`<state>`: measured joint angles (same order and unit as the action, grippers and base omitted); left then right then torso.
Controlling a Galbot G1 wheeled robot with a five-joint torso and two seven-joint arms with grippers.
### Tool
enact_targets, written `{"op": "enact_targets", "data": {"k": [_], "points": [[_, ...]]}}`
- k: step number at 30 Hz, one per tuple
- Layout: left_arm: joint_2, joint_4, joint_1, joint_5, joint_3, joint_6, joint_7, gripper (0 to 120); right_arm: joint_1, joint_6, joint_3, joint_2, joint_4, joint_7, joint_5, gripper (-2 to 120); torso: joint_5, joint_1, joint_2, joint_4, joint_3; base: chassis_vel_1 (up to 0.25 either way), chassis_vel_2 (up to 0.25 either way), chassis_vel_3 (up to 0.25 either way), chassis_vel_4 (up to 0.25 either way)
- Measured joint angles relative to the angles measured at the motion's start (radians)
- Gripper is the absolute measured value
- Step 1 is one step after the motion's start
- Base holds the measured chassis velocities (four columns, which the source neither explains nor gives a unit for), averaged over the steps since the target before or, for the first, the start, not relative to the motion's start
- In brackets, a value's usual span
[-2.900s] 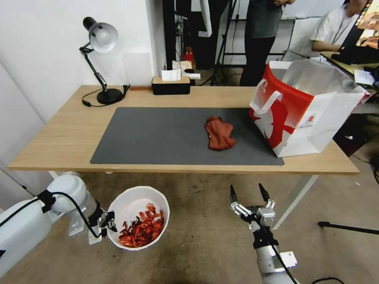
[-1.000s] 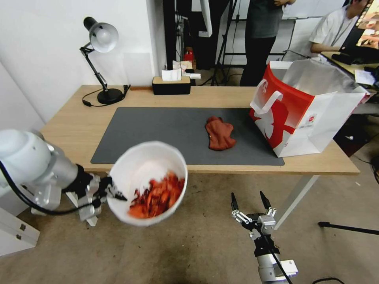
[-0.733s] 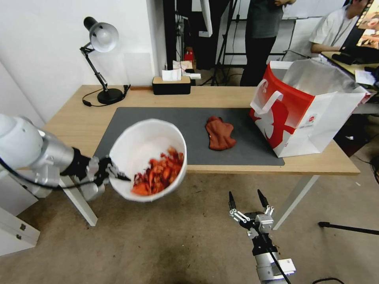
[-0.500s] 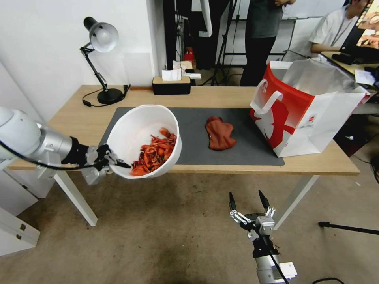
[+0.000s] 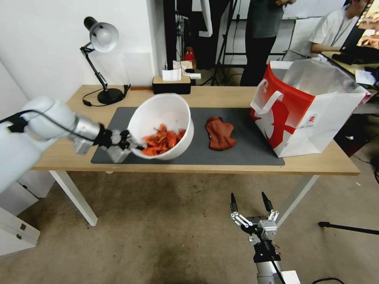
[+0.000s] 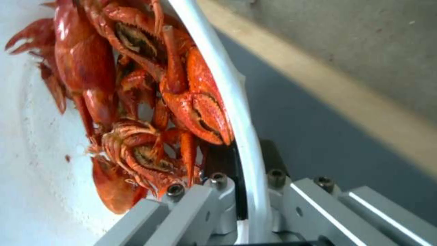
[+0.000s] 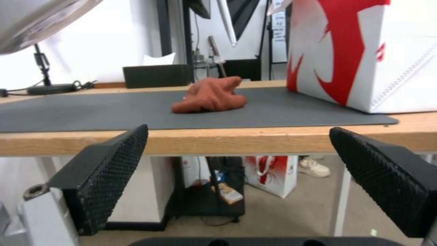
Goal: Sweep shrimp from table into container with towel, then put container into takeout bag.
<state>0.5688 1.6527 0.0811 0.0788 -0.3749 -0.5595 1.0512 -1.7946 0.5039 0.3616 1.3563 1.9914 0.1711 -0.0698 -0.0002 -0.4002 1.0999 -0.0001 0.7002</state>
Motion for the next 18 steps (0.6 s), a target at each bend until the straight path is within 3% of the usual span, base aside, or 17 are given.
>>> {"op": "enact_targets", "data": {"k": [1,3,5,7,8,9,10,11,13,14,16,18], "points": [[0.0,0.0,0.0,0.0,0.0,0.0,0.0,0,0.0,0.0,0.0,0.0,0.0,0.0,0.0,100,0.0,0.0,0.0,0.0,0.0,0.0,0.0,0.0,0.0],[0.073,-0.066,-0.102,0.0,-0.08,0.01,-0.001,0,-0.007,0.002,0.01,0.012,0.002,0.0,0.005,100,0.0004,0.0,0.0,0.0003,0.0,0.0,0.0,0.0,0.0],[0.088,-0.08,-0.119,0.0,-0.093,0.011,-0.002,0,-0.007,0.002,0.011,0.015,0.002,0.0,0.007,100,0.0004,0.0,0.0,0.0001,0.0,0.0,0.0,0.0,0.0],[0.194,-0.176,-0.214,0.0,-0.153,0.012,-0.003,0,-0.008,0.005,0.013,0.032,-0.001,0.0,0.015,100,0.0005,0.0,0.0,0.0006,0.0,0.0,0.0,0.0,0.0],[0.194,-0.176,-0.214,0.0,-0.153,0.012,-0.003,0,-0.008,0.005,0.013,0.032,-0.001,0.0,0.015,100,0.0005,0.0,0.0,0.0006,0.0,0.0,0.0,0.0,0.0],[0.239,-0.213,-0.243,0.0,-0.17,0.007,-0.004,0,-0.007,0.005,0.012,0.037,-0.005,0.0,0.017,100,0.0004,0.0,0.0,0.0005,0.0,0.0,0.0,0.0,0.0],[0.33,-0.289,-0.3,-0.001,-0.203,-0.001,-0.011,0,-0.003,0.005,0.011,0.048,-0.014,0.0,0.024,100,0.0003,0.0,0.0,-0.0005,0.0,0.0,0.0,0.0,0.0],[0.33,-0.289,-0.3,-0.001,-0.203,-0.001,-0.011,0,-0.003,0.005,0.011,0.048,-0.014,0.0,0.024,100,0.0003,0.0,0.0,-0.0005,0.0,0.0,0.0,0.0,0.0],[0.46,-0.417,-0.364,-0.001,-0.23,-0.011,-0.023,0,0.0,0.007,0.008,0.065,-0.029,0.0,0.036,100,0.0011,0.0,0.0,-0.0009,0.0,0.0,0.0,0.0,0.0],[0.46,-0.417,-0.364,-0.001,-0.23,-0.011,-0.023,0,0.0,0.007,0.008,0.065,-0.029,0.0,0.036,100,0.0011,0.0,0.0,-0.0009,0.0,0.0,0.0,0.0,0.0],[0.545,-0.515,-0.404,0.0,-0.235,-0.02,-0.027,0,0.0,0.011,0.003,0.077,-0.038,0.0,0.044,100,0.0006,0.0,0.0,-0.0005,0.0,0.0,0.0,0.0,0.0],[0.569,-0.544,-0.415,0.0,-0.235,-0.023,-0.03,0,0.0,0.012,0.001,0.08,-0.04,0.0,0.047,100,0.0009,0.0,0.0,-0.0001,0.0,0.0,0.0,0.0,0.0]]}}
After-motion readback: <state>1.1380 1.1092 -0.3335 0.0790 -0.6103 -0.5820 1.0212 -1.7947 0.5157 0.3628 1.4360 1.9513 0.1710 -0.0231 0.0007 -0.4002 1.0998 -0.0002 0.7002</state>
